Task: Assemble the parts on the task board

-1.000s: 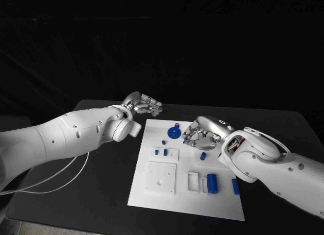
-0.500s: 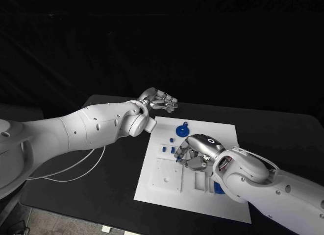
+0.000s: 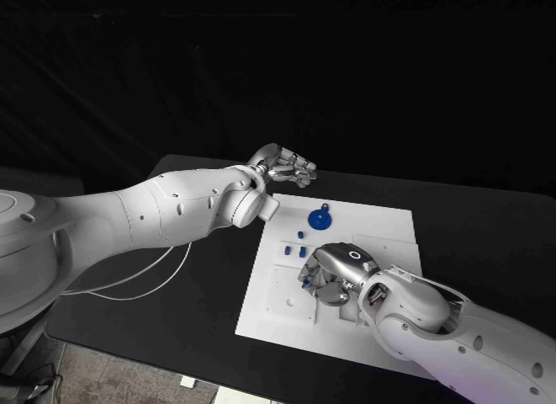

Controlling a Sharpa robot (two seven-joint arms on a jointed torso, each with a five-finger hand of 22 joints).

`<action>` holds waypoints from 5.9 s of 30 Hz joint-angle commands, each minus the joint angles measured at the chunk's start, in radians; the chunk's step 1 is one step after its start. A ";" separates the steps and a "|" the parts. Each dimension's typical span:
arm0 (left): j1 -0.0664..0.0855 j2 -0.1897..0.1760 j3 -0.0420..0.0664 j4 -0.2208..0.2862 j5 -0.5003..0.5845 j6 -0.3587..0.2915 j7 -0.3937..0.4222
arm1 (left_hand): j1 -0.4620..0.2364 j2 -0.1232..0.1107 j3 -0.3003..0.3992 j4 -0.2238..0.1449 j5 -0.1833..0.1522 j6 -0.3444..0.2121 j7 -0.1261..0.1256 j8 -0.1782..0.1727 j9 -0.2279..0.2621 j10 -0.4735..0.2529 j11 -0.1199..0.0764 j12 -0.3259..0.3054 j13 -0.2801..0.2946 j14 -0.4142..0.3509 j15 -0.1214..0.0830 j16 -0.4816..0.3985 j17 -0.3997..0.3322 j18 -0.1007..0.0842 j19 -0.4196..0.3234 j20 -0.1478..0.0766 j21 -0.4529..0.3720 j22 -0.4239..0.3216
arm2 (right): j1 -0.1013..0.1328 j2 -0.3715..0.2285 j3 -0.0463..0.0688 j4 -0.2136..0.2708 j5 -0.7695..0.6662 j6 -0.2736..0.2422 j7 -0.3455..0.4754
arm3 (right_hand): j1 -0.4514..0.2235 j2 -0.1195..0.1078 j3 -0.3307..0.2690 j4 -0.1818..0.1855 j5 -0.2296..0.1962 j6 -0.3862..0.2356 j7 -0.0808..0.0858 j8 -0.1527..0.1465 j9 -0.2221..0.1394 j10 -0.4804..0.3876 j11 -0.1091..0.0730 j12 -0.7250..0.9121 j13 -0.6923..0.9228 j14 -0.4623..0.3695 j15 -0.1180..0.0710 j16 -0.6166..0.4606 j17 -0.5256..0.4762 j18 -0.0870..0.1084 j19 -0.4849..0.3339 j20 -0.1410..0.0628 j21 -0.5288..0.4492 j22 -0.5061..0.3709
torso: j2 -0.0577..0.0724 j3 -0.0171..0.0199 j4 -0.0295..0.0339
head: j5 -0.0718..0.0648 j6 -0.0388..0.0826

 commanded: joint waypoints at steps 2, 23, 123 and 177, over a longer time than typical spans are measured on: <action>0.002 0.003 0.001 0.002 0.009 0.007 0.013 | -0.001 0.012 -0.005 0.002 0.003 0.005 -0.001 -0.004 -0.001 0.005 -0.001 0.001 0.001 0.007 -0.001 -0.001 0.002 0.005 0.006 -0.001 -0.004 0.000 | -0.004 0.002 -0.001 -0.004 -0.061 0.011 -0.027 | -0.003 0.003 0.006 0.000 -0.006 0.008 0.001 0.003 0.002 0.015 -0.011 0.003 0.002 0.003 -0.006 0.006 -0.004 0.008 0.039 -0.006 0.014 0.006 | -0.001 -0.0002 -0.0013 | 0.004 -0.005; 0.002 0.000 0.001 0.002 0.009 0.014 0.004 | -0.003 0.014 -0.006 0.001 0.003 0.003 0.000 -0.003 -0.001 0.000 0.000 0.001 0.001 0.004 0.000 -0.001 0.001 0.005 0.006 0.000 -0.004 -0.006 | -0.007 -0.006 -0.003 -0.004 -0.090 0.024 -0.034 | -0.004 0.001 0.011 -0.001 -0.009 0.010 0.000 0.004 0.003 0.017 -0.011 0.003 0.002 0.002 -0.006 0.011 -0.010 0.008 0.039 -0.006 0.025 0.012 | -0.001 -0.0002 -0.0012 | -0.002 -0.013; 0.002 -0.008 0.001 0.012 0.124 0.142 0.004 | -0.031 0.053 -0.167 0.012 0.017 -0.111 -0.028 0.281 0.084 0.089 -0.048 0.071 0.006 -0.034 -0.026 0.205 0.111 -0.044 0.066 -0.029 0.000 -0.239 | -0.011 -0.012 -0.003 0.026 -0.068 -0.009 -0.075 | -0.029 -0.089 -0.161 0.055 0.034 -0.176 0.046 0.002 -0.008 -0.194 0.051 0.002 -0.002 -0.015 0.038 0.018 -0.059 0.036 0.031 0.038 -0.061 -0.047 | -0.002 0.0000 -0.0019 | -0.018 -0.025; 0.001 -0.013 -0.001 0.007 0.124 0.183 0.007 | -0.022 0.065 -0.170 -0.005 0.022 -0.094 -0.031 0.286 0.067 0.100 -0.055 0.080 0.007 -0.031 -0.032 0.226 0.102 -0.043 0.061 -0.034 0.003 -0.184 | 0.068 -0.238 0.162 0.053 0.009 0.316 -0.056 | 0.040 -0.060 -0.371 0.115 0.017 -0.224 0.037 0.001 -0.010 -0.199 0.049 0.002 -0.002 -0.021 0.040 0.025 -0.113 0.029 0.032 0.042 -0.087 -0.081 | -0.005 -0.0021 -0.0051 | -0.112 0.057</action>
